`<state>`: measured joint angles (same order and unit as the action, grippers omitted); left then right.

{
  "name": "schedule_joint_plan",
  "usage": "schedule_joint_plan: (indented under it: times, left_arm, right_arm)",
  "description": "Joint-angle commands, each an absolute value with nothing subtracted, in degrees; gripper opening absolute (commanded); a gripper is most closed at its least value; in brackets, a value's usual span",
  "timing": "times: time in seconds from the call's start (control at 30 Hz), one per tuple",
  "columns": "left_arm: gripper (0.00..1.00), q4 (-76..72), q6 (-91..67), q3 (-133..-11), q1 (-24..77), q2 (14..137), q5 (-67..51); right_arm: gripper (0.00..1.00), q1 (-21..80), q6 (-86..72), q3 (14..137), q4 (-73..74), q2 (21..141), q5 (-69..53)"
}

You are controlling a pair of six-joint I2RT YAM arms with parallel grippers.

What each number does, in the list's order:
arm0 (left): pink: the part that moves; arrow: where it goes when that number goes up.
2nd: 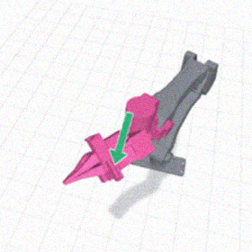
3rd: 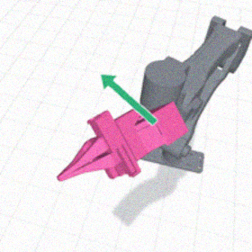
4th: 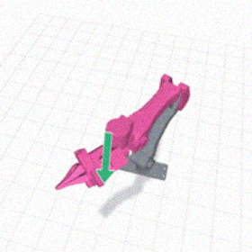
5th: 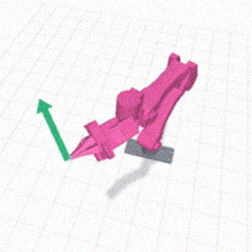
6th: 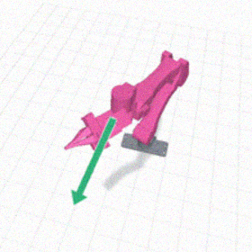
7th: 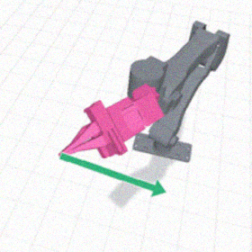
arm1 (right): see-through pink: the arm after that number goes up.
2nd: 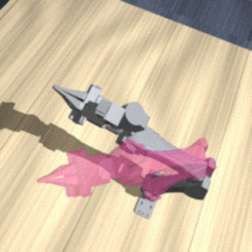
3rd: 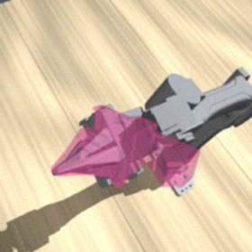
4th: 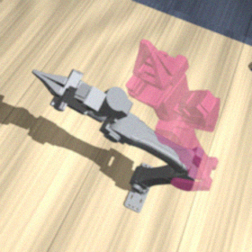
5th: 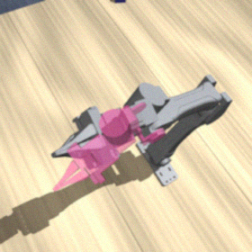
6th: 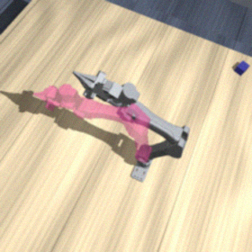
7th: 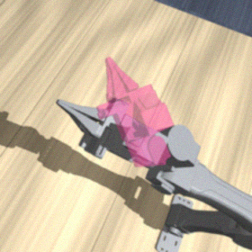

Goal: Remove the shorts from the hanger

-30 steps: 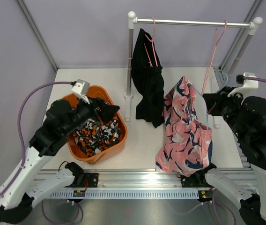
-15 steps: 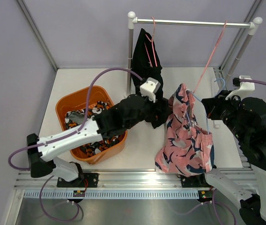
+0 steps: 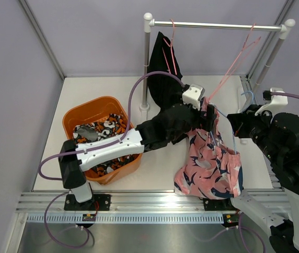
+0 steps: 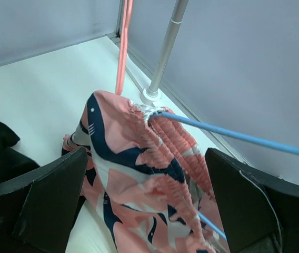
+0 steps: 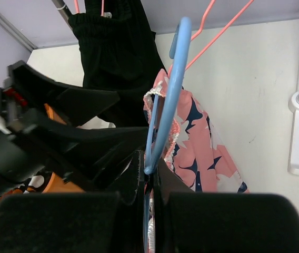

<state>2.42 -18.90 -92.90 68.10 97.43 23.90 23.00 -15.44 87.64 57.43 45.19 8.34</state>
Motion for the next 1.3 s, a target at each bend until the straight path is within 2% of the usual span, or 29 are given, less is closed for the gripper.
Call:
schedule_joint_plan:
  times: [0.0, 0.2, 0.3, 0.33, 0.43, 0.47, 0.57, 0.6, 0.7, 0.8, 1.2, 1.27]
  left_arm:
    - [0.99, -2.90, -18.28, -96.59, 68.55, 99.75, 26.89]
    - [0.98, -2.20, -18.72, -97.65, 68.55, 102.39, 28.38]
    - [0.86, -1.85, -18.98, -97.47, 68.55, 102.57, 29.35]
    - [0.76, -2.02, -18.98, -97.12, 68.55, 102.48, 29.36]
    - [0.60, -1.76, -18.90, -96.68, 68.55, 102.22, 30.06]
    - [0.48, -1.76, -18.72, -96.68, 68.55, 102.22, 30.06]
    - [0.32, -1.67, -18.11, -96.85, 68.47, 102.22, 30.76]
    - [0.22, -1.58, -17.50, -97.03, 68.47, 102.30, 31.20]
    - [0.03, -0.97, -16.79, -98.70, 68.29, 103.18, 33.56]
    - [0.00, 0.78, -16.17, -102.21, 67.06, 105.20, 36.28]
    - [0.00, 5.10, -15.12, -111.70, 60.91, 113.55, 36.57]
    - [0.02, 5.10, -15.03, -112.06, 60.47, 114.08, 36.21]
  right_arm:
    - [0.00, 23.38, -16.00, 89.38, 57.57, 44.47, 7.03]
    - [0.00, 23.38, -15.47, 90.00, 58.36, 43.60, 7.73]
    - [0.00, 23.38, -15.12, 90.44, 58.62, 43.24, 8.00]
    - [0.00, 23.38, -15.12, 90.44, 58.80, 43.24, 8.17]
    - [0.00, 23.38, -14.77, 90.35, 58.97, 42.80, 8.61]
    - [0.00, 23.47, -14.77, 90.35, 59.06, 42.80, 8.61]
    - [0.00, 23.38, -14.77, 90.26, 59.24, 42.45, 8.44]
    - [0.00, 23.47, -14.77, 90.44, 59.50, 42.28, 8.26]
    - [0.00, 23.38, -15.12, 90.70, 59.85, 42.01, 7.30]
    - [0.00, 23.47, -15.38, 91.14, 60.55, 41.75, 6.50]
    - [0.00, 23.47, -15.47, 94.12, 64.42, 39.82, 3.96]
    - [0.00, 23.38, -15.21, 94.83, 65.30, 40.08, 3.52]
